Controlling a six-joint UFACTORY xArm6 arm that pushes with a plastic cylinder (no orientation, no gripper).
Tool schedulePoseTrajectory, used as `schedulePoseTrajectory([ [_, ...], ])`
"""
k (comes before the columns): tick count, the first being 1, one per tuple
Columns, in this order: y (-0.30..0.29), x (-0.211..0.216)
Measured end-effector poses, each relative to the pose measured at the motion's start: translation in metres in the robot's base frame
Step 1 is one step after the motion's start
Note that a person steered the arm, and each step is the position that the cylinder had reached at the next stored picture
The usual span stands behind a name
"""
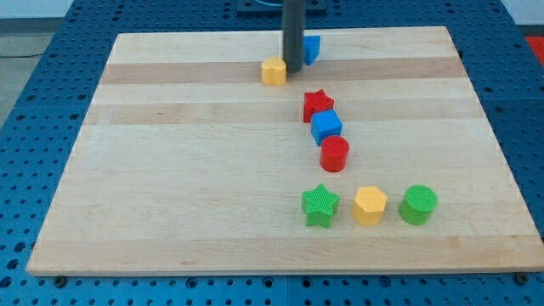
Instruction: Move yellow heart to the bottom centre of the board
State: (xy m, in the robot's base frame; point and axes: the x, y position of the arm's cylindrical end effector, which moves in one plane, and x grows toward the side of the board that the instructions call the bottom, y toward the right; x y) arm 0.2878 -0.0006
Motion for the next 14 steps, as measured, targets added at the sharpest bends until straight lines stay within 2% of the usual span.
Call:
schedulePoseTrajectory([
  [1,-0.039,0.0],
  [2,-0.055,0.01],
  [5,-0.124,0.078],
  [7,-0.117,0.135],
  [9,-0.087,0.179],
  [11,-0.062,0.206],
  [14,-0.062,0.235],
])
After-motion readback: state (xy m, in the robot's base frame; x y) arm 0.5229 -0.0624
